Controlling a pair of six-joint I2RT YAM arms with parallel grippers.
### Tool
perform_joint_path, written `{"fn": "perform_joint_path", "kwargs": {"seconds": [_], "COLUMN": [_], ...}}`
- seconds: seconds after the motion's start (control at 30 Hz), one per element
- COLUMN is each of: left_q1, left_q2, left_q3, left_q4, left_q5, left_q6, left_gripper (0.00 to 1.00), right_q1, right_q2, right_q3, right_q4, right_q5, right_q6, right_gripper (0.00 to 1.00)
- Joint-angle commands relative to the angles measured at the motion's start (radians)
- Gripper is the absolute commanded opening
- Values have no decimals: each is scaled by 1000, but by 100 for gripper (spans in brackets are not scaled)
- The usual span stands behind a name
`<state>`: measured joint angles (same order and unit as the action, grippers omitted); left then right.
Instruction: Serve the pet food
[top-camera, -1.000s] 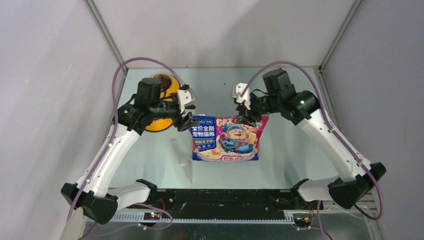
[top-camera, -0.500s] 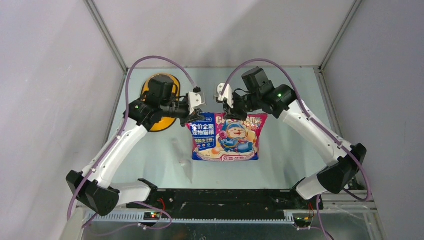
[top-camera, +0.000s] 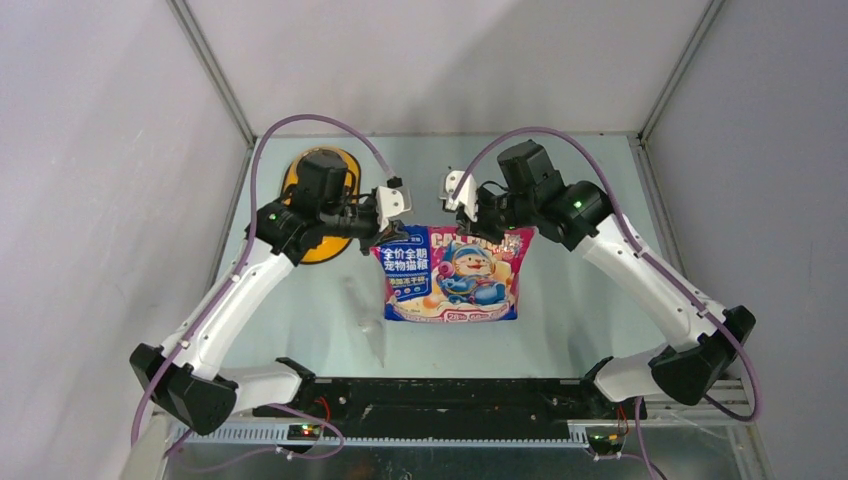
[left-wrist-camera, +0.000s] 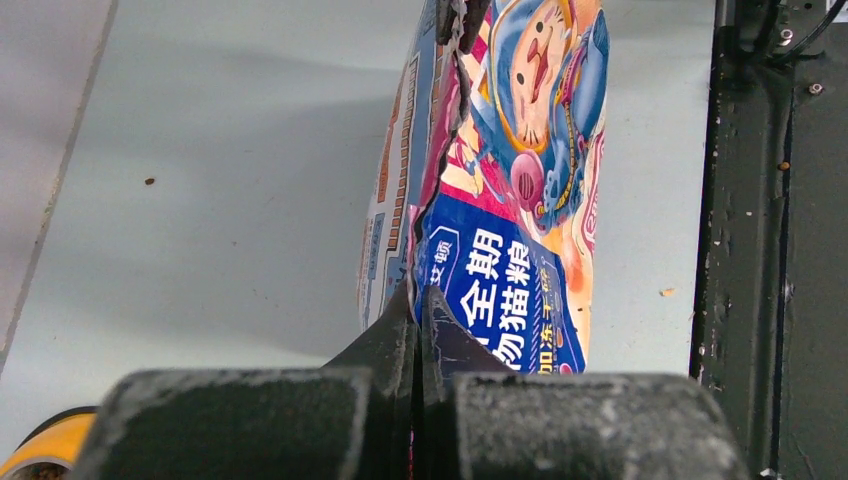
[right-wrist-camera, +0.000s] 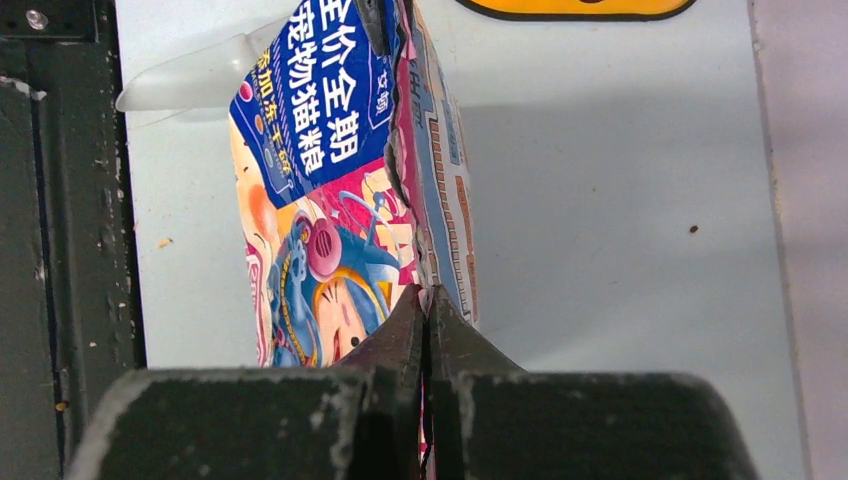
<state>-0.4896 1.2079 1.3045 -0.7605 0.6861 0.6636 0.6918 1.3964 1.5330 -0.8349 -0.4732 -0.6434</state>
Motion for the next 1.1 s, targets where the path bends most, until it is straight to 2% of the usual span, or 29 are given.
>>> {"fn": "perform_joint_path", "kwargs": {"seconds": [0.0,0.03,0.1,0.13,0.17,0.2,0.27,0.33,0.37,0.43,0.5,0.53,0.57,0.6,0.7,0.73,0.8,0.83,0.87,1.07], "left_q1": [9,9,13,13,16,17,23,33,34,40,43,46,47,48,51,53,56,56,57,59], "left_q2": [-18,-19,-23,-27,-27,-30,-33,-34,-34,-33,-34,-34,-34,-34,-34,-35,-37,-39,-41,-45], "left_q3": [13,12,11,10,9,6,1,-3,-3,-3,0,1,3,4,7,7,5,4,2,2], "left_q4": [-22,-24,-23,-23,-23,-21,-20,-21,-22,-27,-30,-32,-31,-31,-30,-30,-30,-30,-31,-38], "left_q5": [-61,-64,-65,-63,-61,-59,-59,-59,-59,-59,-60,-59,-60,-59,-60,-61,-60,-60,-60,-60], "left_q6": [11,12,7,5,1,0,-3,-4,-4,-2,-3,-4,-4,-4,-5,-5,-5,-5,-6,0], "left_gripper": [0,0,0,0,0,0,0,0,0,0,0,0,0,0,0,0,0,0,0,0], "right_q1": [-19,-22,-31,-42,-75,-89,-127,-150,-163,-197,-226,-239,-244,-255,-277,-280,-280,-282,-285,-312], "right_q2": [-73,-83,-107,-119,-124,-133,-146,-164,-171,-194,-207,-211,-218,-220,-230,-232,-239,-241,-242,-248], "right_q3": [-7,-23,-47,-54,-54,-54,-61,-81,-86,-93,-94,-94,-94,-94,-89,-90,-100,-102,-103,-94], "right_q4": [19,20,19,10,-25,-42,-74,-65,-67,-92,-103,-103,-105,-124,-163,-162,-146,-152,-160,-190], "right_q5": [57,77,125,134,118,77,68,99,106,85,62,66,67,58,9,13,42,49,48,25], "right_q6": [-53,-63,-69,-85,-94,-102,-76,-55,-61,-94,-92,-87,-96,-110,-141,-132,-110,-124,-137,-159], "right_gripper": [0,4,23,15,2,0,0,10,12,0,0,8,7,0,0,2,21,16,2,0]}}
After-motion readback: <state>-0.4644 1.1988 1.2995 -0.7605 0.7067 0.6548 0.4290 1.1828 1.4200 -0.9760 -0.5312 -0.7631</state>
